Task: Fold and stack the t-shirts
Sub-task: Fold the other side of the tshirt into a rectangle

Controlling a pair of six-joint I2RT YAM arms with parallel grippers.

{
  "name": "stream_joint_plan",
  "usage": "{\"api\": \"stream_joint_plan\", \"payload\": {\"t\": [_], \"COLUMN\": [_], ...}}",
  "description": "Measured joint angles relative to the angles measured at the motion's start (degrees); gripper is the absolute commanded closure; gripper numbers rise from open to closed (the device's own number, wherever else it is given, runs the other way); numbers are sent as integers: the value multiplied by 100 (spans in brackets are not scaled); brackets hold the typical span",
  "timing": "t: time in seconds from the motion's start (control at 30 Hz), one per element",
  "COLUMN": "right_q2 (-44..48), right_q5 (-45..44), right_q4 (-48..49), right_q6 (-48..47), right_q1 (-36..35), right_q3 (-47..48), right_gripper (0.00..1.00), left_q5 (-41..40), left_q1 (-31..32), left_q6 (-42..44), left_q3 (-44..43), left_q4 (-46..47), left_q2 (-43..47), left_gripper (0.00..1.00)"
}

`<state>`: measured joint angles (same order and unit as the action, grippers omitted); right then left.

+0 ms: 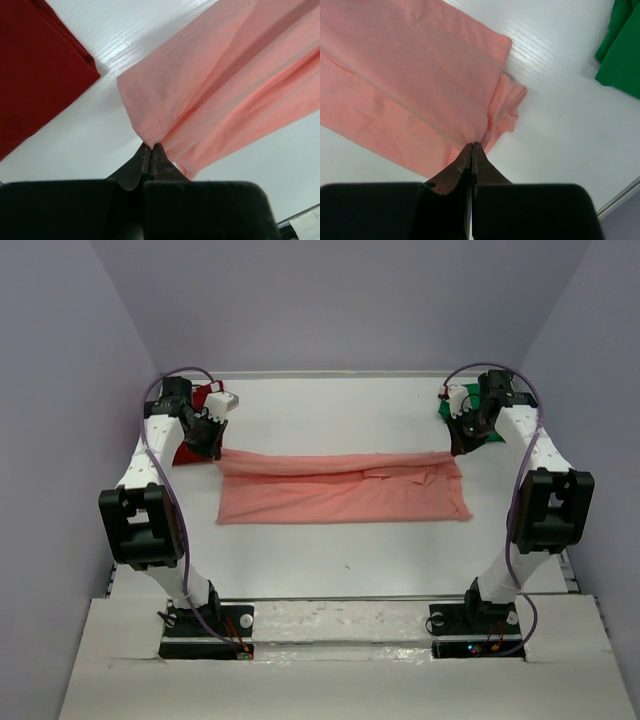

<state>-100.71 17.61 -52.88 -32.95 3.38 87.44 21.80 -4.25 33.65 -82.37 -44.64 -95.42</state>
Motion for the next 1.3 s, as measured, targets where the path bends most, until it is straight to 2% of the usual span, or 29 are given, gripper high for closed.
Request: {"api": "stream_joint_plan", "payload": {"t": [0.23,0.6,0.93,1.13,1.2,1.27,1.3], "right_q2": [227,549,525,155,-7,-157,-188], "right_q5": [-50,-66,-26,103,153,201,219], "right_q4": [-66,-94,-162,-195,-201,-203,-205], "right_q6": [-52,-72,-92,-98,-103,-116,-114], "right_q1": [4,4,4,4,4,4,4], "right_q3": [-442,-1099,-1440,-1443,-1445,-1443,-1443], "right_gripper": [100,100,100,100,100,100,100], "left_q5": [179,146,-164,-361,-411,-450,-474], "left_q1": [2,2,2,9,44,83,105], "left_q6": [232,501,350,155,85,28,-7], "left_q3": [74,894,1067,1110,1154,1174,1178], "left_q4": [-280,-570,-439,-236,-164,-125,-103], "left_q2": [17,144,142,57,-35,-129,-175], "left_gripper": [100,100,100,100,95,84,75]}}
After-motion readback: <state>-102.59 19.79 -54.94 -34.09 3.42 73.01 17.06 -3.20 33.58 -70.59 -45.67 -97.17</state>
